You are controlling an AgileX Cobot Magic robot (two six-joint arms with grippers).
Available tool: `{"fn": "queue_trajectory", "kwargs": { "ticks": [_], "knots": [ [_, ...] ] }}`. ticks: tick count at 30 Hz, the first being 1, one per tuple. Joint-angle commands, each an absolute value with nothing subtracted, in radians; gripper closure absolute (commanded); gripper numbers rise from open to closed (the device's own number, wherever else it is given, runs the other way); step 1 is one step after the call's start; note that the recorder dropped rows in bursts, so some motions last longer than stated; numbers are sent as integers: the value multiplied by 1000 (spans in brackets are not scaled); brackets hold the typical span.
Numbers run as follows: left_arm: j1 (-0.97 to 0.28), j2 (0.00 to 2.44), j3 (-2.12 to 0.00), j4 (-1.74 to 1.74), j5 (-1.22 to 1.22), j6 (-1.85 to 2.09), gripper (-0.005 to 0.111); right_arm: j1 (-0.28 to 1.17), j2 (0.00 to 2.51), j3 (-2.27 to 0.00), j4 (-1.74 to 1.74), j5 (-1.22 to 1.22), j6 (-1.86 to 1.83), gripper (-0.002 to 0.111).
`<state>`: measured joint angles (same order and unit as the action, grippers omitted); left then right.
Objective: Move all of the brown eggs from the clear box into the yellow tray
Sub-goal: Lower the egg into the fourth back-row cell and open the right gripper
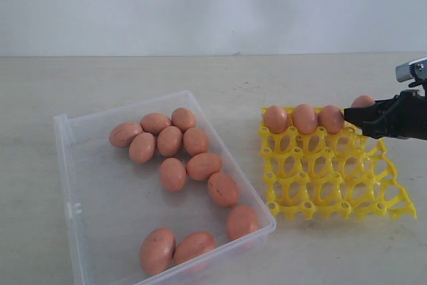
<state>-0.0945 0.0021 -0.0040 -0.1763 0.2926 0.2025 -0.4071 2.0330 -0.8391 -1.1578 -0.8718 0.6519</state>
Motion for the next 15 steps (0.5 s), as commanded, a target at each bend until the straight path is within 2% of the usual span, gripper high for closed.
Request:
{"fn": "queue_trajectory", "kwargs": {
  "ticks": [1,9,15],
  "knots": [
    [-100,0,0,-175,284,203,103,-408,2036,-841,-1172,-859,646,57],
    [-100,0,0,-175,284,203,103,-408,2034,-841,-1159,-900,648,57],
    [-100,0,0,-175,284,203,103,-408,1993,-841,-1039,-1087,648,57]
  ]
}}
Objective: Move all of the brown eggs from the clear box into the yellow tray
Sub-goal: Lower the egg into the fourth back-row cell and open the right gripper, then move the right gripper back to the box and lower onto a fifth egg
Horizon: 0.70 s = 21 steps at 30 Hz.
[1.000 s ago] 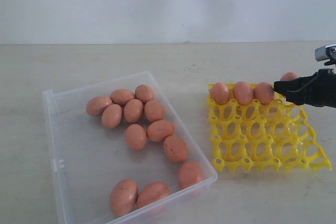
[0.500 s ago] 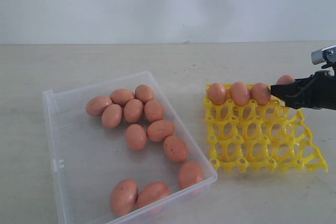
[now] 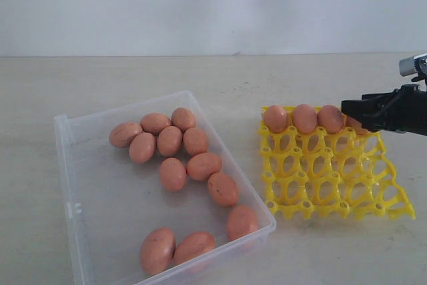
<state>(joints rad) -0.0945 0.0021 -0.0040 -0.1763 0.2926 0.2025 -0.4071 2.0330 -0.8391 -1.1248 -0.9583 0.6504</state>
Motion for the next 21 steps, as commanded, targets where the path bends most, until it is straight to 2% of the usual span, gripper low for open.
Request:
{"fn": "queue_trajectory", "kwargs": {
  "ticks": [1,4,6,8,9,13,16,19,21],
  "knots": [
    [-100,0,0,-175,284,203,103,-408,1975,-841,-1002,-1130,649,57],
    [-100,0,0,-175,284,203,103,-408,1904,-841,-907,-1221,712,60],
    [-100,0,0,-175,284,203,103,-408,1840,-841,-907,-1221,786,77],
    [-100,0,0,-175,284,203,103,-406,1779,-843,-960,-1173,817,103],
    [-100,0,0,-175,284,203,103,-397,1745,-848,-1001,-1123,820,108],
    [-100,0,0,-175,284,203,103,-306,1662,-912,-1141,-932,901,108],
    [-100,0,0,-175,284,203,103,-175,1638,-1012,-1318,-772,1088,108],
    [-100,0,0,-175,284,203,103,23,1640,-1147,-1744,-525,1404,108],
    [-100,0,0,-175,284,203,103,145,1643,-1172,-1744,-370,1455,108]
  ]
}}
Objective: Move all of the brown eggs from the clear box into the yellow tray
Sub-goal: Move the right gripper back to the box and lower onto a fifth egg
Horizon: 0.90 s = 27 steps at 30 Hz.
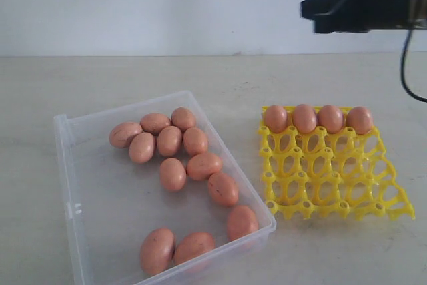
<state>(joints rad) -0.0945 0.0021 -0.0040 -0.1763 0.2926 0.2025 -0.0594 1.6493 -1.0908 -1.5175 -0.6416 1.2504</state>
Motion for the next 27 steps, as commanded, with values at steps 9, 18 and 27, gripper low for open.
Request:
{"fn": "queue_trajectory", "kwargs": {
  "ticks": [9,18,27],
  "knots": [
    [-100,0,0,-175,284,203,103,479,1681,-1187,-1744,-318,1500,108],
    [-100,0,0,-175,284,203,103,601,1874,-1187,-1744,-101,1380,108],
    [-100,0,0,-175,284,203,103,709,1881,-1187,-1744,-58,1540,77]
  ]
}}
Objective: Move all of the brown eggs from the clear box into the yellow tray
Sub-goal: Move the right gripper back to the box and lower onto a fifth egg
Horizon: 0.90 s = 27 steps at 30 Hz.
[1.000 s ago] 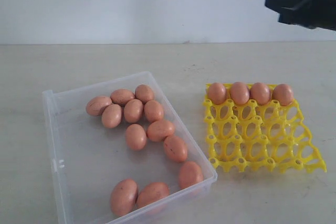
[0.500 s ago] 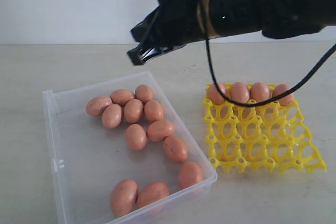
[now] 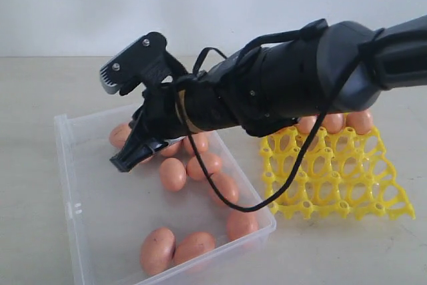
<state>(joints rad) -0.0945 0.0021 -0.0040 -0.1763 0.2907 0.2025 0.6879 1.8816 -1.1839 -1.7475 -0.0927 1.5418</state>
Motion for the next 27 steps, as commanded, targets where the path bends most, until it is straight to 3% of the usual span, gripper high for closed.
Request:
{"fn": "queue_trajectory", "kwargs": {
  "ticks": [1,4,15,19,24,27],
  "knots": [
    [-100,0,0,-175,284,203,103,709,1892,-1187,-1744,-45,1540,66],
    [-100,0,0,-175,284,203,103,709,1920,-1187,-1744,21,1580,48],
    [-100,0,0,-175,284,203,103,709,1966,-1187,-1722,37,1641,49],
    [-100,0,0,-175,284,203,103,709,1925,-1187,-1722,25,1637,65],
    [-100,0,0,-175,284,203,103,707,1851,-1187,-1744,37,1276,104],
    [-100,0,0,-175,284,203,103,707,1815,-1187,-1744,154,995,108]
  ]
}}
